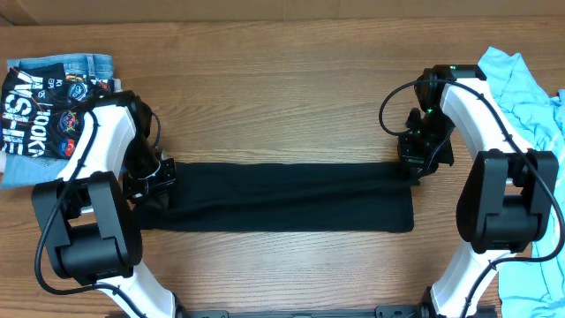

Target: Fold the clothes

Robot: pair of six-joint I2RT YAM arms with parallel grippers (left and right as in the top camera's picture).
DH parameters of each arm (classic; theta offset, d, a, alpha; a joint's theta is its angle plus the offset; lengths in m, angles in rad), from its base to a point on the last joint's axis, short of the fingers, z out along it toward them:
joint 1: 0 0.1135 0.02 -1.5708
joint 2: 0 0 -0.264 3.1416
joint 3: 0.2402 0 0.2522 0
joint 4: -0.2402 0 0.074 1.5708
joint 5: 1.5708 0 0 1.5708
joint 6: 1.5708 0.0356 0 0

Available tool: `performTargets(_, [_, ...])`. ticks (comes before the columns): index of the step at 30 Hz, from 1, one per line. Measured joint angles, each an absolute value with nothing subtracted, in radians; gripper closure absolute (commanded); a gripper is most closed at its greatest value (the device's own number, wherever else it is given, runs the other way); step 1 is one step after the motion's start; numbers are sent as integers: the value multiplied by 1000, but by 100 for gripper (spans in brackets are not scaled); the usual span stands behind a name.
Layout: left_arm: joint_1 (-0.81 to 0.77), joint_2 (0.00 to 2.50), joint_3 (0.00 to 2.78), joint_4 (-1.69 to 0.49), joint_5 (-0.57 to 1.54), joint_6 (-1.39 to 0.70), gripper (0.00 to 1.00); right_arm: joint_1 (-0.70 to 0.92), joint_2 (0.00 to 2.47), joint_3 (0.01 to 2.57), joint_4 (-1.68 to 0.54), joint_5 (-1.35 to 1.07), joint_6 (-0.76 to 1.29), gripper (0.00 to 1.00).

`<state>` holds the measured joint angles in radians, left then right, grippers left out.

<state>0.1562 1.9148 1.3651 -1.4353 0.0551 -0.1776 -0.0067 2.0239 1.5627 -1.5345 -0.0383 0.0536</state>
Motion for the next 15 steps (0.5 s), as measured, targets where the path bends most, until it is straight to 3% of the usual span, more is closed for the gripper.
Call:
performTargets(4, [156,1915,1364,-1360,47,-202,83,-7,2024,1562,-1544,-38,53,79])
performTargets(9, [156,1915,1364,-1334,40,-222,77,-7,2024,1562,-1563,-36,53,78])
performTargets(12, [150,1915,1364,-1334,41,-234,76,-7,2024,1562,-1564,-36,52,78])
performTargets(15, [150,1915,1364,-1334,52,-234,75,-7,2024,1562,-1565,-36,56,70])
